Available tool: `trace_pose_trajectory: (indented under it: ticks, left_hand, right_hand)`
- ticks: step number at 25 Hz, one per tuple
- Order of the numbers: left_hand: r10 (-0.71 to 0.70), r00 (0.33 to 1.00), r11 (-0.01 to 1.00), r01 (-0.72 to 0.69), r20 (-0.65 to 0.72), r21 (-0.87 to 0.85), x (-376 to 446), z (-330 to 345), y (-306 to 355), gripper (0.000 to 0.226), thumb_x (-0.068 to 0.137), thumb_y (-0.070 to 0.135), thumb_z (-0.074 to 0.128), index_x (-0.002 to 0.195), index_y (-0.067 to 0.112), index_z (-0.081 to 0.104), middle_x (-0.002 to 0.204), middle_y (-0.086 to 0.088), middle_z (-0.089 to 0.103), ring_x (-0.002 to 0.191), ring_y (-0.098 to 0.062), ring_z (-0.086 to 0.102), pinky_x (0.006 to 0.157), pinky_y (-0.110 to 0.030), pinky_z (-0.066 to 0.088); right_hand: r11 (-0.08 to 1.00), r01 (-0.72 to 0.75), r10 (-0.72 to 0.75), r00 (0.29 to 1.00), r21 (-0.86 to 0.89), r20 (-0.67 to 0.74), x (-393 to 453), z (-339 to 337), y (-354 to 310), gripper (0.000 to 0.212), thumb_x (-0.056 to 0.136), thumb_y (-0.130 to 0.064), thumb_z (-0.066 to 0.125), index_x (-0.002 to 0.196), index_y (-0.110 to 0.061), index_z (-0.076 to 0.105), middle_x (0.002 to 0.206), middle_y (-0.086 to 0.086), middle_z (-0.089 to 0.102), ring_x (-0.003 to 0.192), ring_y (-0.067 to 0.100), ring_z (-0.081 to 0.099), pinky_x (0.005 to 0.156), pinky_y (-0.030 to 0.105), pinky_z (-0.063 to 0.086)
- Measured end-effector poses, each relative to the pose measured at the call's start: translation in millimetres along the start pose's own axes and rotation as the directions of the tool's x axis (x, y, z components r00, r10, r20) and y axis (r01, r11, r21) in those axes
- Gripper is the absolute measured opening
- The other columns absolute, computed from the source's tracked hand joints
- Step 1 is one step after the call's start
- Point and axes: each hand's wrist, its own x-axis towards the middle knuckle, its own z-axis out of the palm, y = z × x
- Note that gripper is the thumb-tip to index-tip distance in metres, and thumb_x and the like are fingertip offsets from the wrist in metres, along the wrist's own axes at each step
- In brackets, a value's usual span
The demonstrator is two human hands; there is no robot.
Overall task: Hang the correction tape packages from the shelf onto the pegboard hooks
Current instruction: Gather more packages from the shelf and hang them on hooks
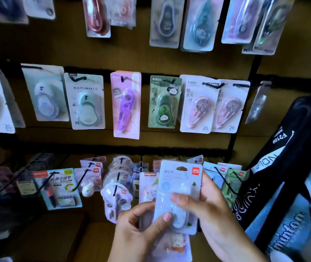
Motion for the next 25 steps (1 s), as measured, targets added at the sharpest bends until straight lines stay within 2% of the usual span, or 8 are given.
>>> trace_pose_trajectory:
  ticks: [4, 7, 10, 12, 15, 20, 22, 25]
  left_hand:
    - [-0.063, 0.998, 0.998, 0.063, 0.0, -0.027, 3, 10, -7, 0.022, 0.059, 0.006, 0.089, 0.079, 0.01, 0.082, 0.088, -0.009, 0.079, 0.08, -0.004, 0.072, 0.072, -0.013, 0.052]
    - [-0.092, 0.995, 0.996, 0.093, 0.028, -0.012, 9, 17, -10, 0.022, 0.065, 0.028, 0.087, 0.086, 0.025, 0.082, 0.096, 0.003, 0.079, 0.095, 0.003, 0.069, 0.08, -0.01, 0.049]
    - [-0.094, 0.994, 0.995, 0.095, -0.048, 0.004, 25, 17, -10, 0.023, 0.071, 0.02, 0.071, 0.088, 0.033, 0.08, 0.103, 0.012, 0.077, 0.111, 0.0, 0.064, 0.09, -0.022, 0.047]
    - [-0.063, 0.996, 0.998, 0.065, -0.062, 0.02, 33, 22, -7, 0.027, 0.074, 0.014, 0.068, 0.091, 0.032, 0.078, 0.109, 0.007, 0.075, 0.11, -0.011, 0.067, 0.085, -0.029, 0.052]
    - [-0.023, 0.999, 0.999, 0.022, -0.028, -0.035, 45, 37, 4, 0.039, 0.082, -0.004, 0.066, 0.092, 0.032, 0.077, 0.106, 0.011, 0.075, 0.099, -0.009, 0.071, 0.072, -0.021, 0.057]
    - [0.093, 0.991, 0.995, -0.089, 0.094, -0.048, 76, 79, 24, 0.033, 0.076, 0.009, 0.078, 0.102, 0.03, 0.073, 0.112, 0.005, 0.074, 0.103, -0.011, 0.069, 0.081, -0.027, 0.056]
    - [0.085, 0.988, 0.987, -0.066, 0.129, -0.148, 83, 94, 32, 0.03, 0.076, 0.005, 0.072, 0.1, 0.024, 0.073, 0.109, 0.002, 0.075, 0.098, -0.013, 0.071, 0.072, -0.025, 0.057]
    - [0.13, 0.975, 0.985, -0.106, 0.18, -0.138, 85, 106, 38, 0.03, 0.078, 0.008, 0.075, 0.104, 0.022, 0.071, 0.111, 0.007, 0.073, 0.102, -0.01, 0.069, 0.077, -0.024, 0.056]
  right_hand:
    - [0.985, -0.137, 0.144, 0.987, -0.109, 0.065, -11, -22, 12, 0.063, 0.065, -0.005, 0.079, 0.122, -0.011, 0.056, 0.106, 0.012, 0.076, 0.098, 0.026, 0.073, 0.072, 0.029, 0.059]
    - [0.998, -0.06, 0.059, 0.998, -0.025, -0.038, -9, -38, 6, 0.067, 0.054, 0.001, 0.089, 0.115, -0.006, 0.061, 0.101, 0.016, 0.077, 0.091, 0.028, 0.075, 0.066, 0.03, 0.059]
    - [0.987, 0.059, -0.026, 0.976, 0.148, -0.216, -7, -57, -2, 0.078, 0.036, -0.028, 0.099, 0.106, -0.01, 0.07, 0.106, 0.017, 0.075, 0.091, 0.03, 0.074, 0.063, 0.034, 0.06]
    - [0.981, 0.077, -0.027, 0.962, 0.177, -0.273, -8, -69, -6, 0.079, 0.034, -0.035, 0.097, 0.106, -0.013, 0.073, 0.11, 0.017, 0.074, 0.093, 0.031, 0.073, 0.064, 0.035, 0.06]
    - [0.978, 0.155, -0.101, 0.938, 0.141, -0.333, -4, -81, -27, 0.085, 0.039, -0.048, 0.095, 0.112, -0.012, 0.07, 0.113, 0.016, 0.073, 0.102, 0.034, 0.07, 0.083, 0.047, 0.058]
    - [0.912, 0.408, -0.375, 0.798, -0.036, -0.471, 34, -118, -118, 0.03, 0.082, -0.024, 0.07, 0.11, -0.015, 0.067, 0.097, 0.005, 0.074, 0.083, 0.02, 0.07, 0.067, 0.034, 0.057]
    - [0.912, 0.395, -0.389, 0.748, -0.111, -0.538, 49, -134, -144, 0.02, 0.088, -0.021, 0.068, 0.107, -0.017, 0.068, 0.092, 0.004, 0.073, 0.073, 0.018, 0.068, 0.053, 0.027, 0.052]
    - [0.937, 0.329, -0.337, 0.748, -0.121, -0.572, 57, -152, -153, 0.021, 0.087, -0.021, 0.071, 0.107, -0.016, 0.07, 0.099, 0.009, 0.074, 0.077, 0.024, 0.07, 0.05, 0.026, 0.05]
